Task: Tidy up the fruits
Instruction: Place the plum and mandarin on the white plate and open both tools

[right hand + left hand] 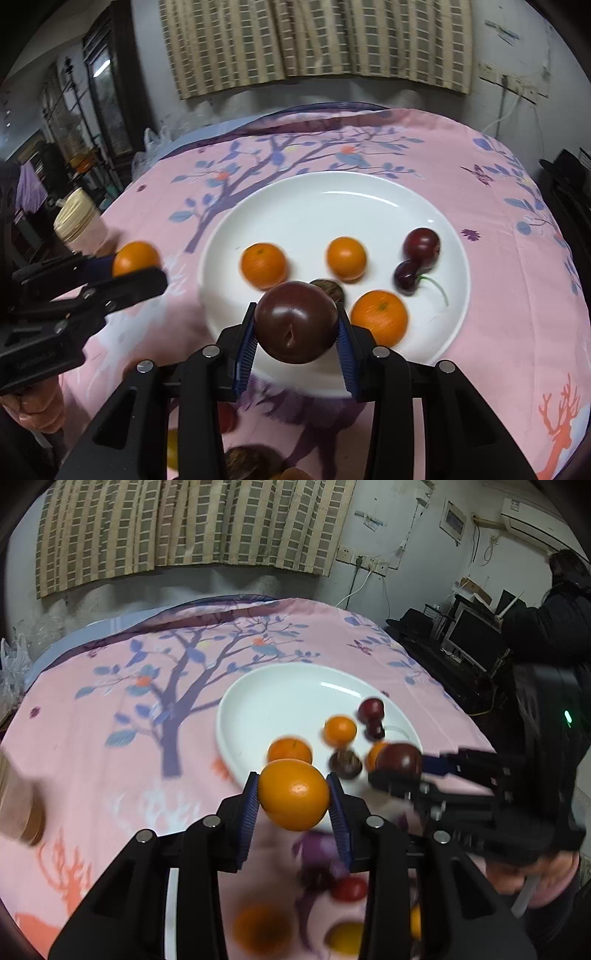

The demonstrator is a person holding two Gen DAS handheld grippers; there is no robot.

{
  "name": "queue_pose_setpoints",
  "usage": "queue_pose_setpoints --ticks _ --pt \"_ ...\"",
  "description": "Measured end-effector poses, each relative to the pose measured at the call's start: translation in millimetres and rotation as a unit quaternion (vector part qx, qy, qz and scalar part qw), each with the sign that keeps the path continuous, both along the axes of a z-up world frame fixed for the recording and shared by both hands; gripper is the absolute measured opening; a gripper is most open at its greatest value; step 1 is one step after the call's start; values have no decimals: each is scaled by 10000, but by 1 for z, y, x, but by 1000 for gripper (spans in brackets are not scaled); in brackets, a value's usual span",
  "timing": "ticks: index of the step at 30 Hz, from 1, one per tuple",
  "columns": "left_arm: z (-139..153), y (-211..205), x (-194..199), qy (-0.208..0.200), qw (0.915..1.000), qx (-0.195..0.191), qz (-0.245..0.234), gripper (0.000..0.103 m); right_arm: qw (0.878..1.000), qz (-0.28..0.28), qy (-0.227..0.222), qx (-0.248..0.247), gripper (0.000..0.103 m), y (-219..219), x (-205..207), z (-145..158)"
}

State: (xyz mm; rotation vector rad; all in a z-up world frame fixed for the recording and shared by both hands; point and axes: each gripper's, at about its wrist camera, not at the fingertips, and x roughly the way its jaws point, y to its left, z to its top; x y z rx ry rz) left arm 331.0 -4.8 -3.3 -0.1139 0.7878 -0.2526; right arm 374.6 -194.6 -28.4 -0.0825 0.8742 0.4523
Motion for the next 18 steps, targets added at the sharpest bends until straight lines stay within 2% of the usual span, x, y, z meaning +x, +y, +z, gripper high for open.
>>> queue_pose_setpoints --ticks 3,6,8,9,10,13,16,18 --pt "-3 -13 34 64 10000 40 49 36 9999 -138 27 -83 40 -2 18 -7" --pt "-12 -21 60 207 9993 238 201 36 9997 -192 55 -167 41 -1 32 -14" --pt "-16 -22 64 242 9987 341 284 47 9995 -210 76 -239 41 -2 35 -16" --pt "-15 -21 62 167 9987 382 290 65 9995 -188 72 -231 42 -2 35 -15" --pt "-13 -19 58 75 9986 409 322 74 9996 -178 102 -185 42 -3 34 -14" --pt "-3 -19 48 -117 9982 480 327 76 9999 -126 116 6 46 -8 24 -8" --pt "4 -19 37 -207 9981 484 317 82 10000 -54 -69 48 47 -9 5 4" --pt "5 -18 29 -220 9978 516 341 83 9998 15 -183 127 48 -11 -8 12"
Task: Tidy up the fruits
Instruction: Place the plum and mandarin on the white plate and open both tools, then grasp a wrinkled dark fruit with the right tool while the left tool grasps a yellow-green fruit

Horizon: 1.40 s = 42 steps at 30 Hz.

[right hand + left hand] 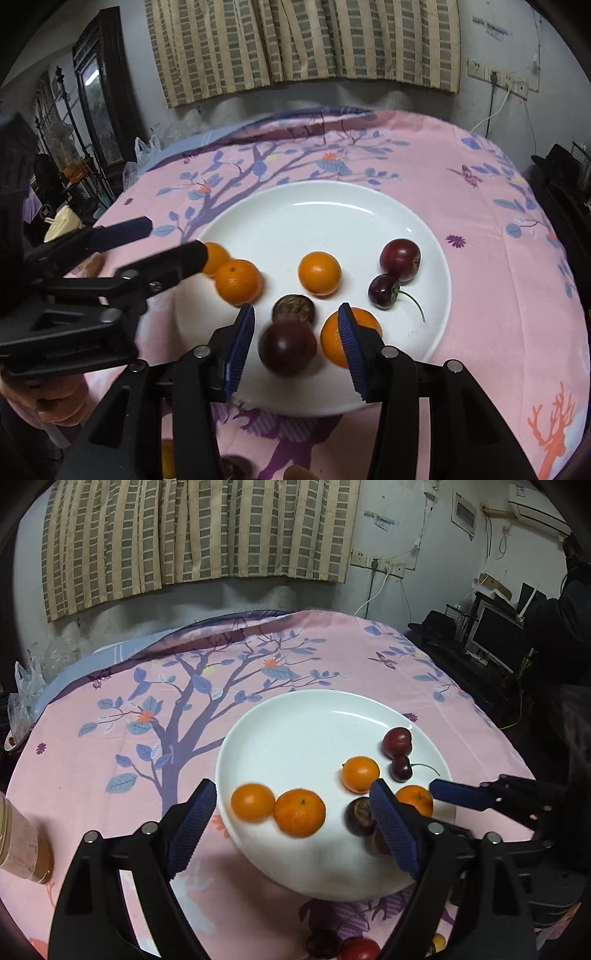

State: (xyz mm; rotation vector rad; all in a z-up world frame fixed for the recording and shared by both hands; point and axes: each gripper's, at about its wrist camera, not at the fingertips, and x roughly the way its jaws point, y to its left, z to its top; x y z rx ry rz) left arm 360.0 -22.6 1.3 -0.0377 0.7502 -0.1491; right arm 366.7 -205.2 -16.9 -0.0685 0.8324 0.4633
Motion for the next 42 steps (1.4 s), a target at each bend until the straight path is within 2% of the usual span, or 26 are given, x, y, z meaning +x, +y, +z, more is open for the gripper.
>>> queue_pose_setpoints --ticks 3,6,12,16,23,29,34,38,40,42 --pt "0 5 -12 53 9998 -164 45 85 9998 140 -109 55 48 2 -17 5" --pt "-2 10 -27 42 9998 -152 119 85 9995 288 -90 101 49 3 -32 3" --pt "-17 21 -63 125 9995 -251 120 85 9988 473 82 53 49 -5 -70 -21" --pt "-35 23 -89 355 9991 -230 39 85 9988 428 245 -38 49 -13 -95 -39" --pt "-56 21 -134 533 9983 -159 -150 85 9986 413 325 14 49 -24 -139 -46" --pt "-59 22 -161 567 9980 -119 -261 85 9971 651 379 -146 48 -23 -179 -45" --pt "-65 18 -175 651 9972 -121 -351 85 9949 801 530 -311 48 -17 -191 -57" --pt "-69 12 -186 736 9961 -136 -461 85 9946 754 563 -442 43 -13 -193 -67" --pt "-71 8 -191 768 9954 -131 -563 85 9947 747 552 -440 29 -13 -194 -67" --pt "-73 2 -194 797 9946 -109 -653 85 9948 728 579 -409 26 -14 -195 -66"
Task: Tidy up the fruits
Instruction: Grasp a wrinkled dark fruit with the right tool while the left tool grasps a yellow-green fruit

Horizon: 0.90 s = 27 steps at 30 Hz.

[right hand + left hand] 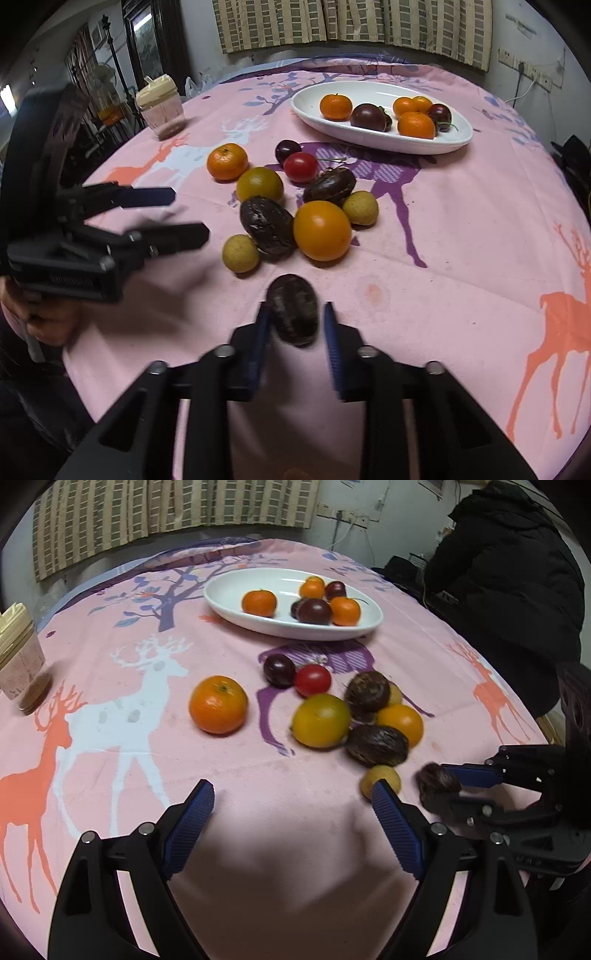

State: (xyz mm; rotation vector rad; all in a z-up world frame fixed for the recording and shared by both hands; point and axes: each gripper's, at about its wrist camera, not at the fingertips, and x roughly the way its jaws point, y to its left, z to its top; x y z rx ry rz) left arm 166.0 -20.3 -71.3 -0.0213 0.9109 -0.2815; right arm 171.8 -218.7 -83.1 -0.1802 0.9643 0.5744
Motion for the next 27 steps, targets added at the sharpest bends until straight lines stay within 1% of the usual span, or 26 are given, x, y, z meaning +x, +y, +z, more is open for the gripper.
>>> queue_pose_setpoints --ticks 2,4,6,8,9,11,12,13,14,15,17,19,20,24,27 --pt "-1 -7 -2 24 9999 12 -121 85 10000 5 -16 -34 26 1 -2 0" --pt "-1 -15 -4 29 9996 -6 -277 79 10000 60 -35 -30 26 2 -6 2" --pt "-1 -23 -5 52 9991 8 -424 76 9999 69 -79 -29 26 0 -9 5" --pt "-3 -31 -4 75 9985 69 -539 70 9999 12 -122 -5 26 -5 -11 9" --pt "-4 -35 -4 100 9982 79 -593 65 9999 -15 -134 3 26 -8 -12 10" --pt "-6 -42 -1 152 9974 86 -692 60 9998 -74 -167 23 26 -13 -13 13" --pt "-7 -45 0 171 9972 85 -730 53 9998 -92 -177 30 26 -15 -13 14" --pt "-7 -49 2 198 9968 87 -767 50 9998 -110 -186 38 26 -16 -13 15" --pt "-8 -52 4 205 9967 103 -778 50 9997 -127 -195 48 26 -18 -14 16" --pt "-8 -54 5 207 9966 121 -787 47 9997 -139 -207 57 26 -19 -14 17" --pt "-9 -58 7 173 9966 257 -766 39 9996 -154 -223 74 26 -21 -15 18" --pt "-9 -60 6 146 9965 352 -750 28 9996 -163 -231 74 26 -21 -14 19" --pt "-8 -60 5 155 9962 304 -796 25 9996 -165 -234 71 26 -21 -14 19" --pt "-6 -61 -1 123 9957 381 -838 24 9995 -158 -265 72 26 -21 -14 21" --pt "-1 -58 -6 77 9958 329 -851 25 9994 -138 -300 58 26 -20 -12 24"
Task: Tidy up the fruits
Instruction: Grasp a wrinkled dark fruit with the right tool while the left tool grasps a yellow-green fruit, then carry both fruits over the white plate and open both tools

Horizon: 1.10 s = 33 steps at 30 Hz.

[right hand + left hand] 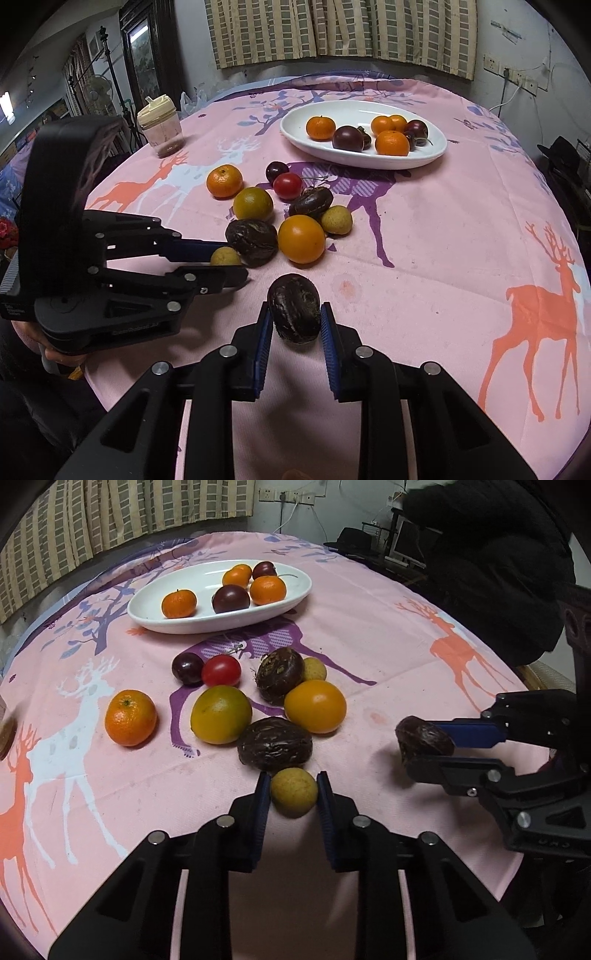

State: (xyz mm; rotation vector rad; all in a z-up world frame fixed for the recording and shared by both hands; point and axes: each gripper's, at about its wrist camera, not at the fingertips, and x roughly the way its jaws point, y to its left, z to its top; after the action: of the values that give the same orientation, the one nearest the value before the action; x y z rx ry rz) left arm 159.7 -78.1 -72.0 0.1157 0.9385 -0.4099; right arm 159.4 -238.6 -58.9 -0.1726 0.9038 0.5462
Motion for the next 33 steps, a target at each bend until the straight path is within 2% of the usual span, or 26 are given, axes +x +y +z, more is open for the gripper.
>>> queue_pose_setpoints --ticks 5,9,14,17,22,24,25,26,27,28,33 --pt "23 13 0 -173 9993 -329 -8 25 10000 38 -86 -2 26 4 10 11" --pt "44 23 22 -354 9976 -575 122 25 9996 62 -245 125 26 11 41 31" --pt "65 35 87 -483 9939 -839 534 25 9987 -250 -364 246 26 20 112 44" --pt "68 34 137 -564 9932 -667 772 25 9978 -506 -301 316 26 20 156 40" --pt "60 34 205 -453 9923 -618 974 25 9962 -809 -156 274 26 20 221 22" --pt "55 35 224 -390 9919 -637 1032 25 9958 -846 -215 280 29 21 232 19" --pt "52 36 233 -336 9912 -622 1121 26 9954 -880 -243 303 35 21 235 18" --pt "50 38 239 -279 9899 -611 1250 32 9954 -880 -191 331 46 20 237 16" --pt "50 40 241 -268 9886 -637 1338 55 9956 -860 -147 346 46 19 235 16" --pt "52 42 239 -325 9875 -686 1383 73 9958 -837 -127 342 46 18 231 16" --pt "69 52 214 -612 9853 -705 1433 87 9950 -755 -204 619 46 13 198 30"
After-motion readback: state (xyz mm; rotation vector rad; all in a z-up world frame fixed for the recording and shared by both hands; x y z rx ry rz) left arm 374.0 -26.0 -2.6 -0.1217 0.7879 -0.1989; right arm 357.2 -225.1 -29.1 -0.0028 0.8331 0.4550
